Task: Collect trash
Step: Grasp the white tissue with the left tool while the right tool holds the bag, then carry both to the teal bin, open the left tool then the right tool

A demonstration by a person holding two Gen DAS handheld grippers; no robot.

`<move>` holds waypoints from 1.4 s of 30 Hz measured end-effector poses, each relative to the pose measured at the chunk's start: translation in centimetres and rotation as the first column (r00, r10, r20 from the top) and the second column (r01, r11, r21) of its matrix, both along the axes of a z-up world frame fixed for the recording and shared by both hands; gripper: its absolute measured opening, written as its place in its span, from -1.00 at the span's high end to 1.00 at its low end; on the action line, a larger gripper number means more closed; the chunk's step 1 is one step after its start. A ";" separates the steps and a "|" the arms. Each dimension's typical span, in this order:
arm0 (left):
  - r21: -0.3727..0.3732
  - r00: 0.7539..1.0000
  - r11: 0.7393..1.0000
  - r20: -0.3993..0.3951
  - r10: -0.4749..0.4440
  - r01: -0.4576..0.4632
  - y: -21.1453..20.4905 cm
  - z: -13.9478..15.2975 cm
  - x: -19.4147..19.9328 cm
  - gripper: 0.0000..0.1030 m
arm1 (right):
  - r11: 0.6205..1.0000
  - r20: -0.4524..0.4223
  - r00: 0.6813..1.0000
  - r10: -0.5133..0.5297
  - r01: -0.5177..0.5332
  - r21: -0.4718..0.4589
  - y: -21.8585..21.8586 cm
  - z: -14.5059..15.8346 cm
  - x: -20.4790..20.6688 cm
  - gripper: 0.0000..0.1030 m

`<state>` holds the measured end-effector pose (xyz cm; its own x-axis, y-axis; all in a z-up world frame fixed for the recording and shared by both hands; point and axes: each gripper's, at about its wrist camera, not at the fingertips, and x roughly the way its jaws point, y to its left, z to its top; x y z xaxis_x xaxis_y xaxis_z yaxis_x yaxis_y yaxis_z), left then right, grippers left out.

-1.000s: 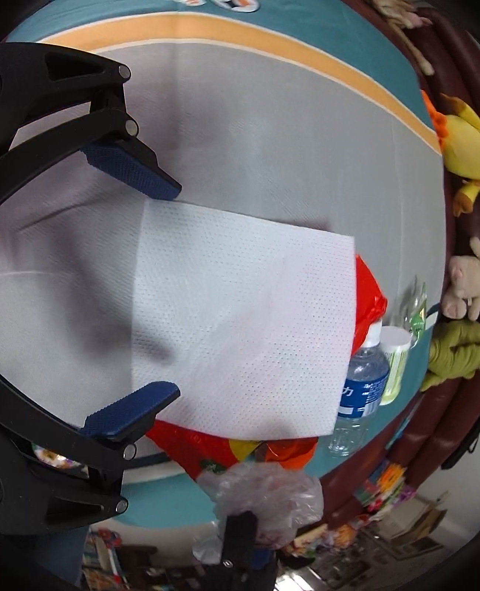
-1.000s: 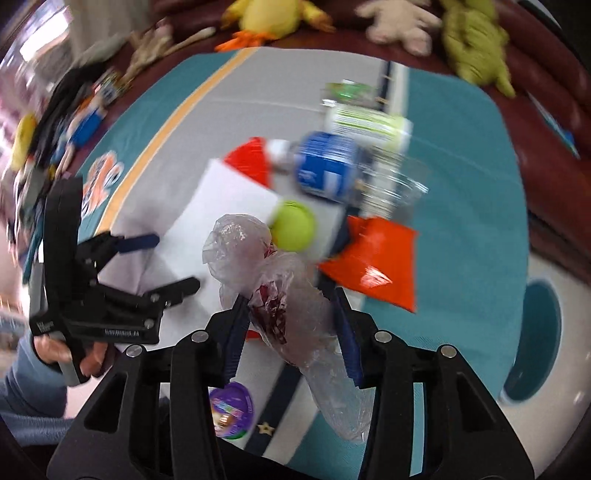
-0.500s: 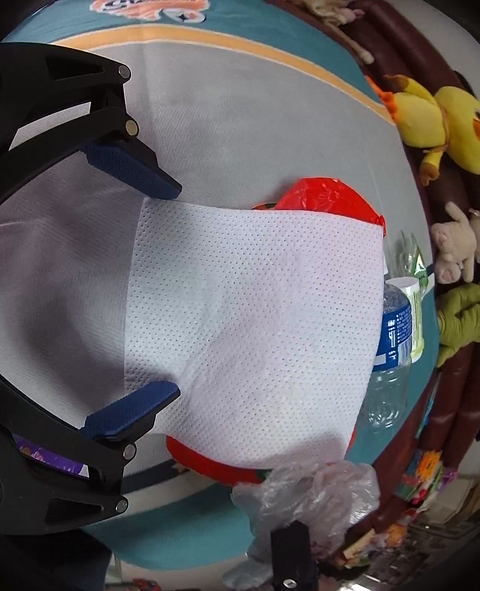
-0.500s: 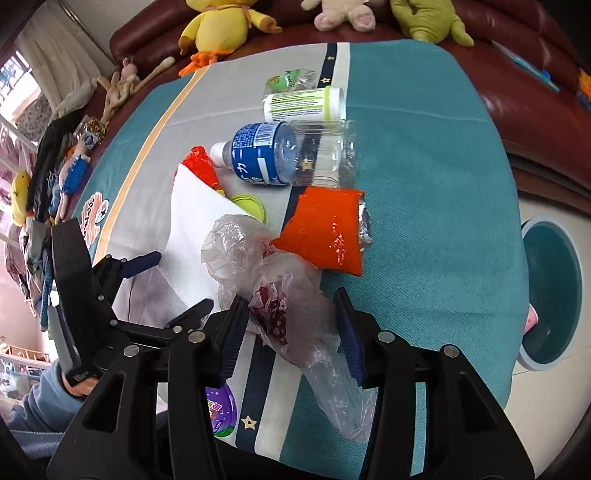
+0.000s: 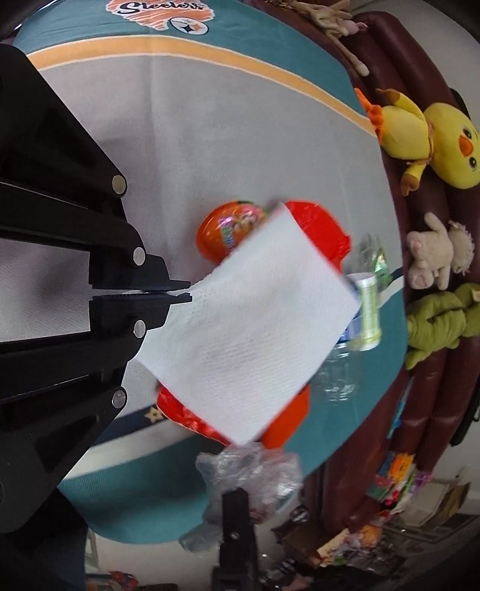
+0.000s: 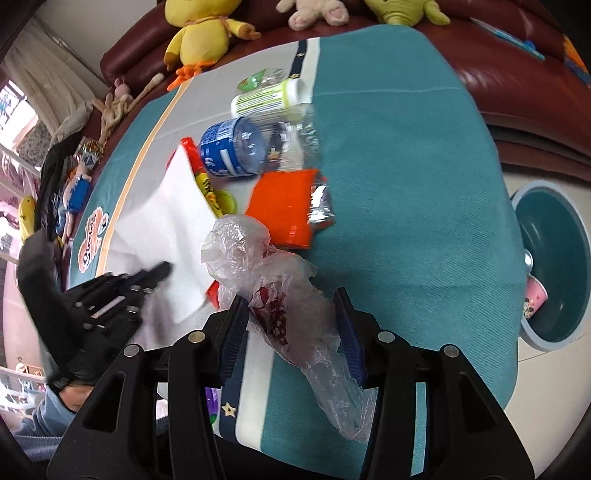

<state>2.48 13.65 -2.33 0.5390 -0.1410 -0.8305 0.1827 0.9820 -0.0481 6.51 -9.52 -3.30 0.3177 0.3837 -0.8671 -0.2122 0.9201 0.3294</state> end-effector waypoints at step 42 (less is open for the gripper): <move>-0.114 0.871 0.866 0.138 -0.471 0.486 -26.6 10.1 3.0 0.97 | 0.863 0.112 0.862 -0.494 0.470 0.185 -25.8 2.3 -4.0 0.13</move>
